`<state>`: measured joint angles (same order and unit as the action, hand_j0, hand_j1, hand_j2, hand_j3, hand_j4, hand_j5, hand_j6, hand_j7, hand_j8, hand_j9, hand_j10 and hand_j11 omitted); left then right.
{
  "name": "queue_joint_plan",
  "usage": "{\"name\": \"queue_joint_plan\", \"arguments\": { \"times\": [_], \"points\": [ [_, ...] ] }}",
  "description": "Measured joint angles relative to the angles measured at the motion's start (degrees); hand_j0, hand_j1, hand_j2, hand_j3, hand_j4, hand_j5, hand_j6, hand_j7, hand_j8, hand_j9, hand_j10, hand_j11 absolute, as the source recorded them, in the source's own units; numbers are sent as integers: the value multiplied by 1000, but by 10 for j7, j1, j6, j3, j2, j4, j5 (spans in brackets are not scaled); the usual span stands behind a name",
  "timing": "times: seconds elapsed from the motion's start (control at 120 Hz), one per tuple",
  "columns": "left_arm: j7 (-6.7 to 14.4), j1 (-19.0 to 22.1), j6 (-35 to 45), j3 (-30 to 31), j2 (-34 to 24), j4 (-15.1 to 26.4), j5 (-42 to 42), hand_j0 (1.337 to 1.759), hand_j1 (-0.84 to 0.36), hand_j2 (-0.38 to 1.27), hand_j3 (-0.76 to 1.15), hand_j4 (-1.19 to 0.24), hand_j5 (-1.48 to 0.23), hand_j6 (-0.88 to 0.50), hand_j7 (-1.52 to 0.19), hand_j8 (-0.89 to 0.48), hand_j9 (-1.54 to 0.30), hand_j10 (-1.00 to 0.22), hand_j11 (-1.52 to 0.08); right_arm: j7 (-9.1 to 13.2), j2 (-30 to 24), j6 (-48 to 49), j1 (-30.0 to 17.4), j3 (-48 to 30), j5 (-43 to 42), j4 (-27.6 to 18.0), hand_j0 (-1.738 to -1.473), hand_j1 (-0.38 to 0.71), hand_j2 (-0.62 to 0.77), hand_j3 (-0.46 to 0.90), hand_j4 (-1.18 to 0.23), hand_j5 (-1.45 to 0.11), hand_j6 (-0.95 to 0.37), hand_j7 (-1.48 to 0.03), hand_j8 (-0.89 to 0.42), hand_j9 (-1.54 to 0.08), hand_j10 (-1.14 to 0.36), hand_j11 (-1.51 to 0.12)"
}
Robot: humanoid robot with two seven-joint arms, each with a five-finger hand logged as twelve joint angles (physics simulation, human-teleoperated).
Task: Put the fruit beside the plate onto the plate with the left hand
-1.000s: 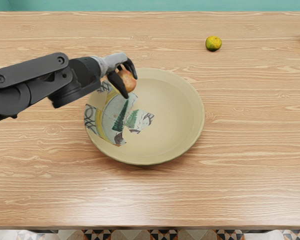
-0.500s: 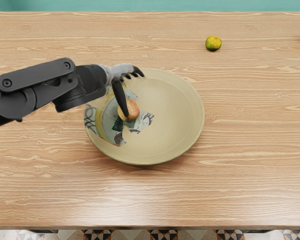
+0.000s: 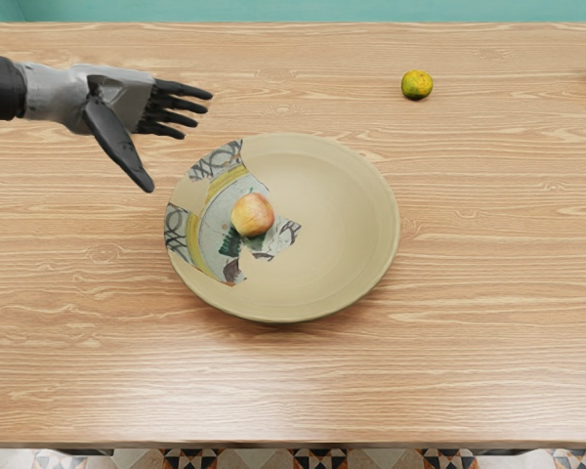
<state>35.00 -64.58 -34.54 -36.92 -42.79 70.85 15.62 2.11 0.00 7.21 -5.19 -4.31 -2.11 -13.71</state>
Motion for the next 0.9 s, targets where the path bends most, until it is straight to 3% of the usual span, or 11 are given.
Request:
{"name": "queue_joint_plan", "arguments": {
  "times": [0.433, 0.608, 0.9],
  "points": [
    [0, 154, -5, -1, -163, -5, -146, 1658, 335, 3, 0, -13, -16, -12, -16, -12, -16, -13, -16, 0, 0, 0, 0, 0, 0, 0, -1658, -331, -3, 0, -15, -19, -15, -20, -15, -20, -15, -20],
    [0, 160, -5, 1, -167, -33, -215, 1658, 343, 1, 0, -6, -8, -5, -8, -5, -7, -6, -7, 0, 0, 0, 0, 0, 0, 0, -1658, -331, -3, 0, -15, -20, -15, -20, -15, -20, -15, -20],
    [0, 164, -5, 3, -167, -42, -233, 1658, 347, 0, 0, -1, -2, -1, -2, -1, -2, -1, -2, 0, 0, 0, 0, 0, 0, 0, -1658, -331, -3, 0, -15, -20, -15, -20, -15, -20, -15, -20]
  ]
}}
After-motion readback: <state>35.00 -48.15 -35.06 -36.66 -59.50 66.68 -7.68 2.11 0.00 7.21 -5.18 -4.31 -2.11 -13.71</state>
